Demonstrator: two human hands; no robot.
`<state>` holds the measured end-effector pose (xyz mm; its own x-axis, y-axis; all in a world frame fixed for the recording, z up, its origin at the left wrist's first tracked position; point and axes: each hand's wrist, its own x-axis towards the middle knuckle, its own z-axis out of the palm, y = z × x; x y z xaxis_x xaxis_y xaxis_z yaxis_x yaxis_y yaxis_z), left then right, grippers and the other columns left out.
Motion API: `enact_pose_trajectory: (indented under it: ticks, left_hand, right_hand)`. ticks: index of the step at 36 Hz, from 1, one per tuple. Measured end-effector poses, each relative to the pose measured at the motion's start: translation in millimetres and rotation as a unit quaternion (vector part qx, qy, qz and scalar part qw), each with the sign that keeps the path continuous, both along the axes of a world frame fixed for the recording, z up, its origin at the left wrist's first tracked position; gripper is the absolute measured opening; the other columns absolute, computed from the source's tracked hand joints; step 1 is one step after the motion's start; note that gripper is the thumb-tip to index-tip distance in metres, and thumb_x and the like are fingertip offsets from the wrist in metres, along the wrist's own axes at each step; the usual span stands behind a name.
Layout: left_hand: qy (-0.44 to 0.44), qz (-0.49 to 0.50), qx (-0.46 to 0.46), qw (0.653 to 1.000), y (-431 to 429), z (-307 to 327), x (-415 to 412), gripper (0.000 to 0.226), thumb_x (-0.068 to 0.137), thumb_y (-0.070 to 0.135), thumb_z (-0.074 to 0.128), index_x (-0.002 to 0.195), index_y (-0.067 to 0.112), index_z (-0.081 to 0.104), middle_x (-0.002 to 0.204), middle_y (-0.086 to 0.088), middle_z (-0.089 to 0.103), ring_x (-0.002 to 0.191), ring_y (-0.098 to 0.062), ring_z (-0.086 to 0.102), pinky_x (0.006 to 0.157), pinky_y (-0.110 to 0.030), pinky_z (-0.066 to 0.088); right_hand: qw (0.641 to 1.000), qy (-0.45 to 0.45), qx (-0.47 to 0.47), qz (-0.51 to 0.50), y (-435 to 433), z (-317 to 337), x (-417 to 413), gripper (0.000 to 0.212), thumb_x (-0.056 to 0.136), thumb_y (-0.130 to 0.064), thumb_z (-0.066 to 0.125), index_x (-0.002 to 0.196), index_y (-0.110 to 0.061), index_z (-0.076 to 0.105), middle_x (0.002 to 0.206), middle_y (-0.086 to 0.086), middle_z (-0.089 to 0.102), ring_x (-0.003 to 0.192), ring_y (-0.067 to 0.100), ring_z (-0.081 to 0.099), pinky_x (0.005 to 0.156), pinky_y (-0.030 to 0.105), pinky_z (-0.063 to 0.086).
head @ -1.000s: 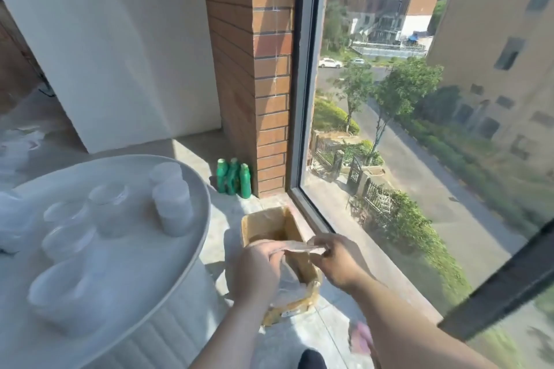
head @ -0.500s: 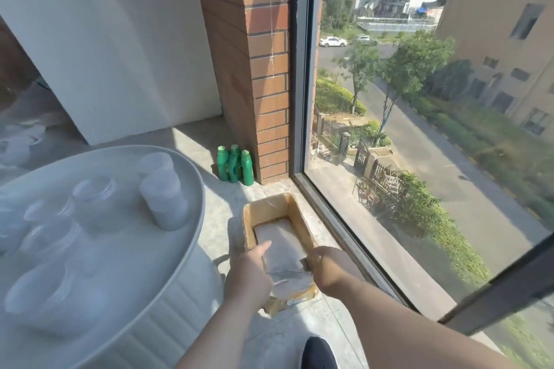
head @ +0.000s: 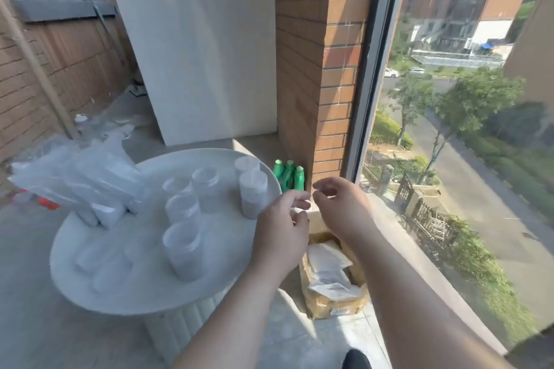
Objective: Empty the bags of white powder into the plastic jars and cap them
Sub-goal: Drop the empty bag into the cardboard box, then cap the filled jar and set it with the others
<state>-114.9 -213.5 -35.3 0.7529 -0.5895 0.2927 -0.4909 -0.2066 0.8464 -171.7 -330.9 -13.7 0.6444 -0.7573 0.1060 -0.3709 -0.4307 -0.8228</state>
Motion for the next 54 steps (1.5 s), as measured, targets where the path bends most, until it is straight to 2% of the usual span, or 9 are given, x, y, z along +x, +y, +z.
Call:
enact_pose_trajectory:
  ticks: [4, 7, 10, 17, 21, 24, 36, 48, 54]
  left_hand:
    - [-0.083, 0.054, -0.073, 0.992, 42.6, 26.6, 11.7, 0.016, 0.094, 0.016, 0.06, 0.099, 0.031, 0.064, 0.093, 0.017, 0.069, 0.075, -0.004, 0.064, 0.069, -0.013, 0.047]
    - [-0.1, 0.139, -0.123, 0.978, 79.4, 37.9, 33.1, 0.013, 0.092, 0.017, 0.063, 0.095, 0.029, 0.063, 0.089, 0.02, 0.065, 0.072, -0.002, 0.062, 0.068, -0.01, 0.043]
    - [-0.084, 0.227, -0.108, 0.964, 117.3, 39.2, 64.8, 0.006, 0.092, 0.018, 0.062, 0.094, 0.024, 0.063, 0.093, 0.011, 0.069, 0.076, -0.009, 0.063, 0.073, -0.023, 0.047]
    - [0.001, 0.317, 0.234, 0.919, 205.8, 3.9, 132.5, 0.02, 0.086, 0.013, 0.056, 0.103, 0.019, 0.065, 0.112, -0.004, 0.068, 0.106, -0.03, 0.062, 0.081, -0.031, 0.047]
    - [-0.037, 0.304, 0.36, 0.881, 227.6, -9.6, 147.3, 0.023, 0.088, 0.026, 0.061, 0.11, 0.019, 0.064, 0.12, -0.007, 0.058, 0.115, -0.03, 0.055, 0.093, -0.038, 0.049]
    - [-0.049, 0.296, 0.412, 0.86, 234.4, -17.6, 154.2, 0.035, 0.09, 0.039, 0.062, 0.116, 0.017, 0.061, 0.121, -0.009, 0.053, 0.118, -0.03, 0.051, 0.094, -0.036, 0.046]
    - [-0.005, 0.31, 0.424, 0.851, 234.2, -40.6, 184.8, 0.036, 0.093, 0.037, 0.053, 0.122, 0.019, 0.062, 0.128, -0.01, 0.055, 0.123, -0.031, 0.051, 0.099, -0.036, 0.046]
    - [0.004, 0.358, 0.328, 0.874, 232.1, -27.6, 182.2, 0.038, 0.086, 0.03, 0.067, 0.116, 0.009, 0.057, 0.124, -0.015, 0.051, 0.112, -0.036, 0.055, 0.094, -0.04, 0.048]
    - [-0.049, 0.271, 0.24, 0.931, 216.5, 23.5, 159.2, 0.055, 0.071, 0.018, 0.075, 0.119, 0.021, 0.048, 0.125, 0.0, 0.047, 0.109, -0.026, 0.054, 0.084, -0.032, 0.043]
  right_hand:
    - [0.997, -0.057, 0.029, 0.037, 48.1, 19.1, 21.2, 0.017, 0.087, -0.013, 0.061, 0.094, -0.026, 0.069, 0.089, -0.01, 0.072, 0.085, 0.01, 0.066, 0.065, 0.02, 0.043]
    - [0.99, -0.069, 0.103, 0.059, 80.1, 15.4, 39.2, 0.025, 0.075, -0.009, 0.056, 0.088, -0.023, 0.072, 0.087, -0.005, 0.075, 0.089, 0.019, 0.07, 0.08, 0.032, 0.055]
    - [0.985, -0.045, 0.136, 0.096, 101.5, 4.4, 56.6, 0.03, 0.072, -0.001, 0.058, 0.087, -0.023, 0.07, 0.088, -0.002, 0.074, 0.085, 0.022, 0.069, 0.071, 0.03, 0.052]
    - [0.969, 0.101, 0.098, 0.203, 140.9, -31.0, 95.5, 0.062, 0.077, -0.004, 0.074, 0.13, -0.026, 0.053, 0.112, -0.005, 0.058, 0.091, 0.013, 0.059, 0.068, 0.022, 0.046]
    - [0.957, 0.133, 0.117, 0.229, 148.2, -44.2, 105.1, 0.066, 0.074, -0.003, 0.078, 0.13, -0.022, 0.048, 0.115, -0.001, 0.059, 0.074, 0.008, 0.059, 0.053, 0.015, 0.046]
    - [0.955, 0.156, 0.098, 0.234, 150.3, -53.1, 105.7, 0.064, 0.067, -0.013, 0.081, 0.124, -0.022, 0.052, 0.104, -0.008, 0.064, 0.085, 0.01, 0.063, 0.067, 0.02, 0.051]
    - [0.944, 0.134, 0.11, 0.28, 148.5, -69.0, 116.3, 0.079, 0.038, -0.048, 0.089, 0.112, -0.035, 0.063, 0.105, -0.017, 0.07, 0.102, 0.004, 0.064, 0.094, 0.029, 0.052]
    - [0.944, 0.103, 0.109, 0.294, 148.4, -69.2, 112.4, 0.07, 0.049, -0.037, 0.093, 0.112, -0.038, 0.061, 0.104, -0.019, 0.07, 0.1, 0.004, 0.064, 0.092, 0.029, 0.053]
    - [0.942, 0.051, 0.13, 0.304, 144.8, -42.7, 110.1, 0.062, 0.06, -0.027, 0.09, 0.114, -0.038, 0.062, 0.1, -0.021, 0.071, 0.093, -0.002, 0.065, 0.083, 0.023, 0.053]
